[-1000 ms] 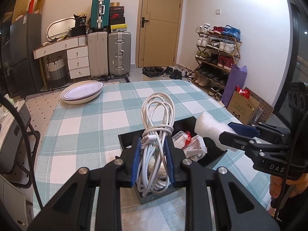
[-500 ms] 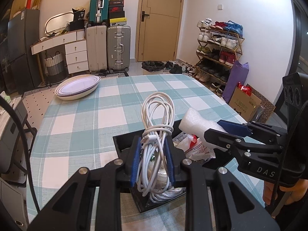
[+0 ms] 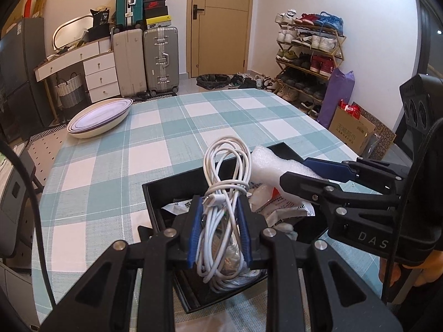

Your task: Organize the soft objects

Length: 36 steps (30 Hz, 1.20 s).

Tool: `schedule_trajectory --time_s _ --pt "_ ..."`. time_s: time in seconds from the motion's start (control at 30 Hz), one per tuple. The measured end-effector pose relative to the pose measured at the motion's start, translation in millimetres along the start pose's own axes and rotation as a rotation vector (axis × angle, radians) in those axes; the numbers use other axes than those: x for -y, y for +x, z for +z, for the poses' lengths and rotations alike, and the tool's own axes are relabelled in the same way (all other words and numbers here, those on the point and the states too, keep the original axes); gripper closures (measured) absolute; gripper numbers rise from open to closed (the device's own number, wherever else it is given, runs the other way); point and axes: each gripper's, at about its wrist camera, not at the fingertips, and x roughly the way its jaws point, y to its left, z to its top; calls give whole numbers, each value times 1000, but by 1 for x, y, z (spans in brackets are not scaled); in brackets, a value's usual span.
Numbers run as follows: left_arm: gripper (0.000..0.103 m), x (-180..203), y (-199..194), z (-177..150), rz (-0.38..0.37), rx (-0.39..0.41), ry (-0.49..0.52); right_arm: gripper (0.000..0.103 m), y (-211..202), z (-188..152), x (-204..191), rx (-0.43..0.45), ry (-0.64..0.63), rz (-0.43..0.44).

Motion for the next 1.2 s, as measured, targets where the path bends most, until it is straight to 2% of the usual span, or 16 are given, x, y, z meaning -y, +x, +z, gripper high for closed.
schedule_trajectory --time_s 0.4,0.53,0.6,0.7,0.83,0.87,0.9,0.93,0.97,1.03,1.13,1.2 --pt "79 -2 9 -3 1 -16 4 63 6 -6 -6 -22 -53 -36" --pt "73 -7 9 -3 -12 -28 -14 61 -2 -7 -11 9 -91 -32" --pt "68 -9 6 -3 -29 -23 -28 54 -10 -8 -13 35 -113 -19" --pt "52 -14 -4 -5 -33 5 -46 48 -23 -10 -16 69 -143 -13" --pt "45 -17 -22 -9 -29 48 -52 27 -40 -15 -16 102 -170 4" --pt "40 -17 -26 -10 -22 57 -52 18 -44 -17 -16 108 -172 7" --pt "35 -18 -30 -12 -11 63 -53 14 -48 -19 -15 114 -170 7" --pt "21 -19 -34 -15 3 71 -58 9 -52 -21 -15 124 -165 9" --pt "11 -19 -38 -17 16 86 -66 7 -56 -24 -14 133 -158 14" --pt "9 -21 -46 -23 27 112 -73 1 -62 -29 -12 141 -144 19" --pt "0 -22 -51 -32 49 115 -83 1 -67 -35 -9 153 -122 29" --pt "0 -21 -53 -38 63 129 -72 1 -71 -40 -8 167 -119 37"
